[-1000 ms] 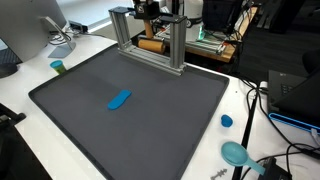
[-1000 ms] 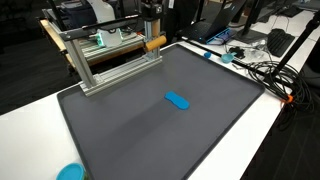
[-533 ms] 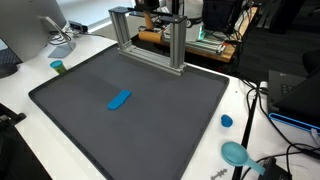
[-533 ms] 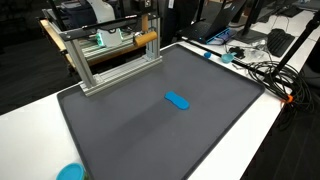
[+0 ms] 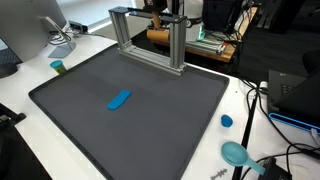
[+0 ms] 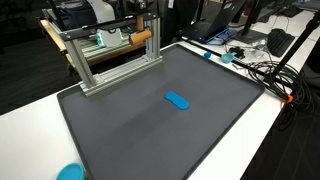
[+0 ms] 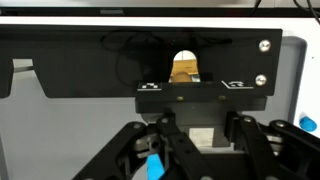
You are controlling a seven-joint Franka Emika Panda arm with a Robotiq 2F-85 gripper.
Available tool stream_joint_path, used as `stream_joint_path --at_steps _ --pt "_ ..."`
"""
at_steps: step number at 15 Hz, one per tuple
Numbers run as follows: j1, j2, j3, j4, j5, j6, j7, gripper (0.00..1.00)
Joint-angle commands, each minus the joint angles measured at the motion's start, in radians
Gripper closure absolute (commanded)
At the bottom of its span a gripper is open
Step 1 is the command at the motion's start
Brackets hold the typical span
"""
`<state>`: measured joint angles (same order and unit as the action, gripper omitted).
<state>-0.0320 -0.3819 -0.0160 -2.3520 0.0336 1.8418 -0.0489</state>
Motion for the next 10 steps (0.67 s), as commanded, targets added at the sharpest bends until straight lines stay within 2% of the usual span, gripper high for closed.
stream_joint_path --at_steps 1,6,7,8,10 --pt "0.005 -0.073 -0.008 -0.054 -0.007 -0.037 -0.006 0.78" --pt "0.012 -0.110 -0.013 -0.090 0.011 -0.036 -0.025 0.78" --pt "0.012 -0.114 -0.014 -0.092 0.010 -0.038 -0.028 0.28" --pt "0.013 -0.116 -0.015 -0.094 0.013 -0.037 -0.029 0.27" --pt "0.013 -0.120 -0.014 -0.092 0.013 -0.041 -0.028 0.14"
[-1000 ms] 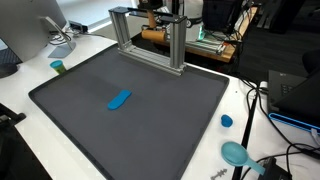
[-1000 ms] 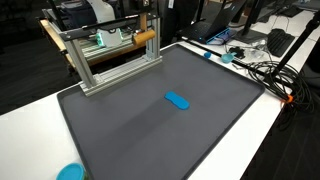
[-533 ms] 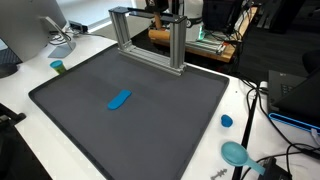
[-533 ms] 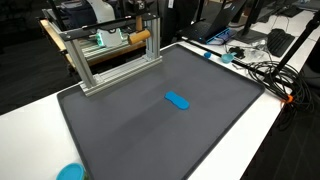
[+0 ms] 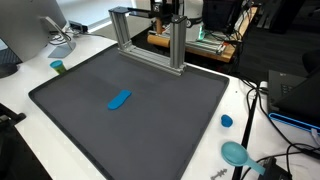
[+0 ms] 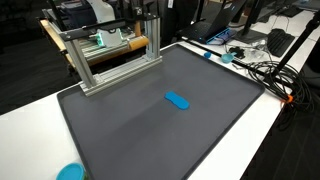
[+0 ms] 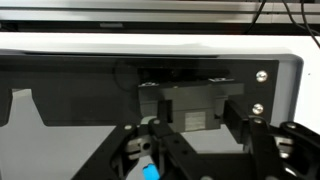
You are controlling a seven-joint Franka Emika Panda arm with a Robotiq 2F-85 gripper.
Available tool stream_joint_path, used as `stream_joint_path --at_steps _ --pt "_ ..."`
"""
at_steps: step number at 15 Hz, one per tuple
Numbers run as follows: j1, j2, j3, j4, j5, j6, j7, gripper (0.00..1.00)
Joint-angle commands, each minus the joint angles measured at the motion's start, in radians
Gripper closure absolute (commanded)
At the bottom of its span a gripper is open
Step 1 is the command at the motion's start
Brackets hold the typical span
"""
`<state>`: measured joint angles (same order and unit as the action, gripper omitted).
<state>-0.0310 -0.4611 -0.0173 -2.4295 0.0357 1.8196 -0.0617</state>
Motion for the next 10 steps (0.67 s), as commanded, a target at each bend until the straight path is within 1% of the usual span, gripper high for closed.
stream_joint_path --at_steps 1,2,3,6,7,9,10 --pt "0.012 -0.044 -0.013 -0.014 0.010 -0.019 -0.017 0.08" --pt "0.011 -0.047 -0.013 -0.011 0.008 -0.021 -0.015 0.02" --pt "0.008 -0.051 -0.014 -0.009 0.006 -0.020 -0.011 0.00" --pt "-0.001 -0.065 -0.018 -0.002 -0.004 -0.015 -0.006 0.00" --pt "-0.004 -0.077 -0.022 -0.004 -0.007 0.003 -0.007 0.00" --pt "0.002 -0.108 -0.049 -0.014 0.013 0.085 -0.058 0.00" --pt "0.002 -0.059 -0.025 0.002 -0.002 0.040 -0.015 0.00"
